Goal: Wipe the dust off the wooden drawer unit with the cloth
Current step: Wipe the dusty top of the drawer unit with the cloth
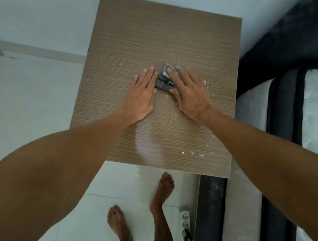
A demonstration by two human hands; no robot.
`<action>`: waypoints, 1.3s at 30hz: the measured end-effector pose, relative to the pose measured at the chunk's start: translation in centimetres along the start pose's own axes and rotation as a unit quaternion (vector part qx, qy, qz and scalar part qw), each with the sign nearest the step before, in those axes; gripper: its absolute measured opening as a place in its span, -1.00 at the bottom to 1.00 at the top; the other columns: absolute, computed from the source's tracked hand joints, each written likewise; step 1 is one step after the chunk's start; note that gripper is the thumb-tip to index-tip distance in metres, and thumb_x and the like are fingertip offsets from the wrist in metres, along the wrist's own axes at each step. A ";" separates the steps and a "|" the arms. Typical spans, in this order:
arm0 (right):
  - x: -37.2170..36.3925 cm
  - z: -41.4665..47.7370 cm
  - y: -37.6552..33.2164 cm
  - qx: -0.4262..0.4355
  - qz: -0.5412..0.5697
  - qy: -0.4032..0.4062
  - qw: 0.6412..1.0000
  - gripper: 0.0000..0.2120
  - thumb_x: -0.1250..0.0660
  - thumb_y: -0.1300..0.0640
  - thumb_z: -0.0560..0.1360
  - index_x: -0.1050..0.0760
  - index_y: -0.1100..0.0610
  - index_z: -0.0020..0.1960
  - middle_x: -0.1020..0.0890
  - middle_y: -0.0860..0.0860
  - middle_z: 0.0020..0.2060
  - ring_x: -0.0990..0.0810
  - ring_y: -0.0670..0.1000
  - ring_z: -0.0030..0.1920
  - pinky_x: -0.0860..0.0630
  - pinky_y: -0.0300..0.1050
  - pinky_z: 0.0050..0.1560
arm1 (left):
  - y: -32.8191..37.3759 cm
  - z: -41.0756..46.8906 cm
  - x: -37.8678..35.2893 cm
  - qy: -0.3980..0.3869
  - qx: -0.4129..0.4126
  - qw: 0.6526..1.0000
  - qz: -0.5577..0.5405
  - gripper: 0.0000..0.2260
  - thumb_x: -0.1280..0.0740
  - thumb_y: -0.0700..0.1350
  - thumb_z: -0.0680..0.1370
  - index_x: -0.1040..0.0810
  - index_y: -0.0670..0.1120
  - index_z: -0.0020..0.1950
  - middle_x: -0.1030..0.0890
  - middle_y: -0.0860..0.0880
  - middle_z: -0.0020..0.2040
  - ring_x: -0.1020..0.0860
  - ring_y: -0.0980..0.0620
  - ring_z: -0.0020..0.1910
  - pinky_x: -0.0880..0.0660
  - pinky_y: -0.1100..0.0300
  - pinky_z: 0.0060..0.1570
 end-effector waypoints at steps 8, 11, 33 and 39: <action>-1.3 -8.3 -7.6 0.002 0.018 0.001 1.000 -0.52 -0.10 -0.03 0.61 -0.32 0.12 0.48 -0.43 0.18 0.38 -0.43 0.22 0.25 -0.44 0.15 0.08 | -1.9 -5.4 0.3 -0.036 -0.018 0.999 0.021 -0.53 -0.02 -0.11 0.68 -0.05 -0.20 0.57 -0.04 -0.16 0.60 -0.02 -0.16 0.57 -0.01 -0.11 0.52; -1.5 -11.0 -10.0 0.018 0.017 0.009 1.000 -0.52 -0.19 0.03 0.58 -0.33 0.12 0.47 -0.44 0.16 0.37 -0.45 0.21 0.22 -0.42 0.10 0.02 | -1.7 -6.7 0.0 -0.048 -0.018 0.998 0.031 -0.52 0.00 -0.08 0.69 -0.02 -0.19 0.58 0.00 -0.14 0.60 0.01 -0.14 0.58 0.01 -0.09 0.52; 5.0 -10.3 -0.2 0.089 0.030 0.019 0.995 -0.45 -0.26 0.17 0.52 -0.26 0.23 0.48 -0.49 0.23 0.30 -0.53 0.25 0.09 -0.49 0.22 0.17 | 6.0 -2.1 -1.3 -0.100 -0.022 0.994 0.042 -0.49 0.01 -0.05 0.67 0.04 -0.19 0.58 0.05 -0.15 0.61 0.06 -0.13 0.58 0.01 -0.12 0.53; 7.0 -0.3 11.3 -0.014 0.021 0.048 0.999 -0.44 -0.24 0.18 0.56 -0.20 0.16 0.53 -0.39 0.18 0.39 -0.43 0.27 0.18 -0.39 0.15 0.19 | 7.1 1.9 -2.4 -0.057 0.002 0.997 0.055 -0.51 0.06 -0.05 0.67 0.02 -0.18 0.59 0.02 -0.14 0.60 0.01 -0.12 0.58 0.00 -0.12 0.52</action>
Point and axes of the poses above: each hand's wrist, its own z-axis towards the middle knuckle, its own x-axis out of the back of the hand, y = z × x, the point moved 7 cm from there along z, towards the middle knuckle
